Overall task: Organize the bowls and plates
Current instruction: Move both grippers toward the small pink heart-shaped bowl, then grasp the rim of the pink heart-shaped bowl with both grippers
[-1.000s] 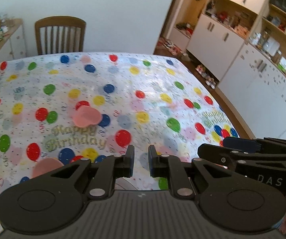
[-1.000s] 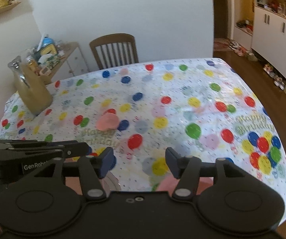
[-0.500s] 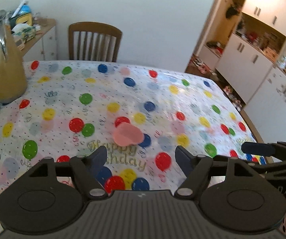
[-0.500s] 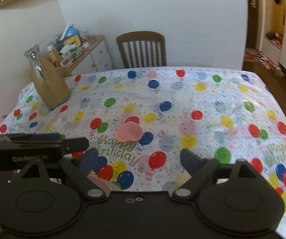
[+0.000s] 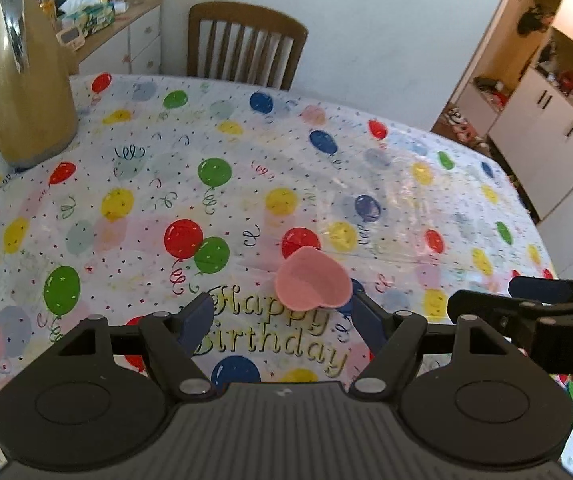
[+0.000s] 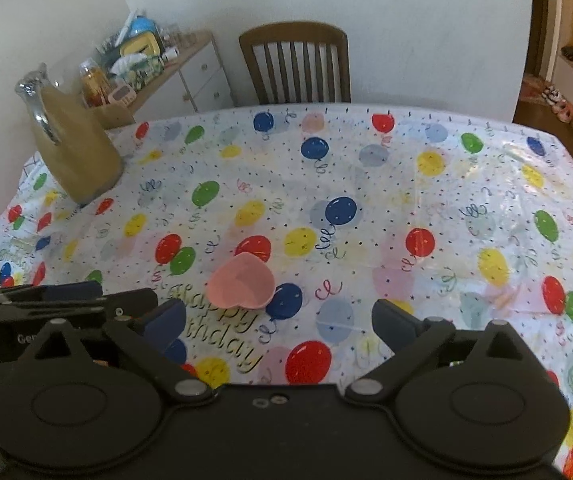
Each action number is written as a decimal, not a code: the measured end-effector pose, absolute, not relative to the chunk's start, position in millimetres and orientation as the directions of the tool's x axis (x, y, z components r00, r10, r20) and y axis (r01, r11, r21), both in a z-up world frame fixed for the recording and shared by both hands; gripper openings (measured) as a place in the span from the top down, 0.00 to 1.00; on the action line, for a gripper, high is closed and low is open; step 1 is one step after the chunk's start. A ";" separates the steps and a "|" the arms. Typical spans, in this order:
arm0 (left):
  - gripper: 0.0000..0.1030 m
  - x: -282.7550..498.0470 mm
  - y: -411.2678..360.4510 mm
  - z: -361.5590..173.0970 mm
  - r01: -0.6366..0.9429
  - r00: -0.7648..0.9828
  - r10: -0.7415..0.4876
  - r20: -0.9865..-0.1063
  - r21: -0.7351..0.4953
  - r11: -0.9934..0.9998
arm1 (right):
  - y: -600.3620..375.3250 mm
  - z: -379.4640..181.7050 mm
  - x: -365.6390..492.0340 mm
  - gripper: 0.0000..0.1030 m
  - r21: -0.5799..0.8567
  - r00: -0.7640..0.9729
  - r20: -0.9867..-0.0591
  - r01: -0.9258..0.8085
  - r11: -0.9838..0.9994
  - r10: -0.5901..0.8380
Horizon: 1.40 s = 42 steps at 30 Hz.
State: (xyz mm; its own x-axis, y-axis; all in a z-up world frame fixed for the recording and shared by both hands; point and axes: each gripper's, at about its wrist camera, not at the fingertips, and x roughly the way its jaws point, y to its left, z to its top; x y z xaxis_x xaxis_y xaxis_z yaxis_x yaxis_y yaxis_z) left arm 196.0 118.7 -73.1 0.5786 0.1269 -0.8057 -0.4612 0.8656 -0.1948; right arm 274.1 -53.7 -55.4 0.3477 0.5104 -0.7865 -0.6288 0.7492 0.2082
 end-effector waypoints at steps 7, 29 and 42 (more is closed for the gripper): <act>0.27 227.4 127.9 -98.8 -0.505 0.522 0.128 -0.843 -0.184 0.843 | -33.6 -83.1 313.6 0.03 0.247 0.282 -0.819 -0.612 0.751 0.499; 0.43 260.4 147.1 -155.7 -0.474 0.491 0.062 -0.869 -0.207 0.856 | 9.1 -149.2 360.4 0.58 0.386 0.051 -0.852 -0.612 0.690 0.522; 0.84 270.6 150.2 -164.5 -0.491 0.490 0.026 -0.872 -0.250 0.835 | 19.7 -162.4 353.7 0.94 0.377 0.038 -0.860 -0.625 0.684 0.509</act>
State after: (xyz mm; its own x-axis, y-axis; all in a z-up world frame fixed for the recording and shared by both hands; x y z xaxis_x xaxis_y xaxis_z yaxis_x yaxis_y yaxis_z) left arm 270.6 150.2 -164.5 0.4895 0.0263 -0.8716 -0.4905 0.8347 -0.2503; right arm 353.7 19.7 -162.4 0.0378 0.5088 -0.8601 -0.6247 0.6838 0.3771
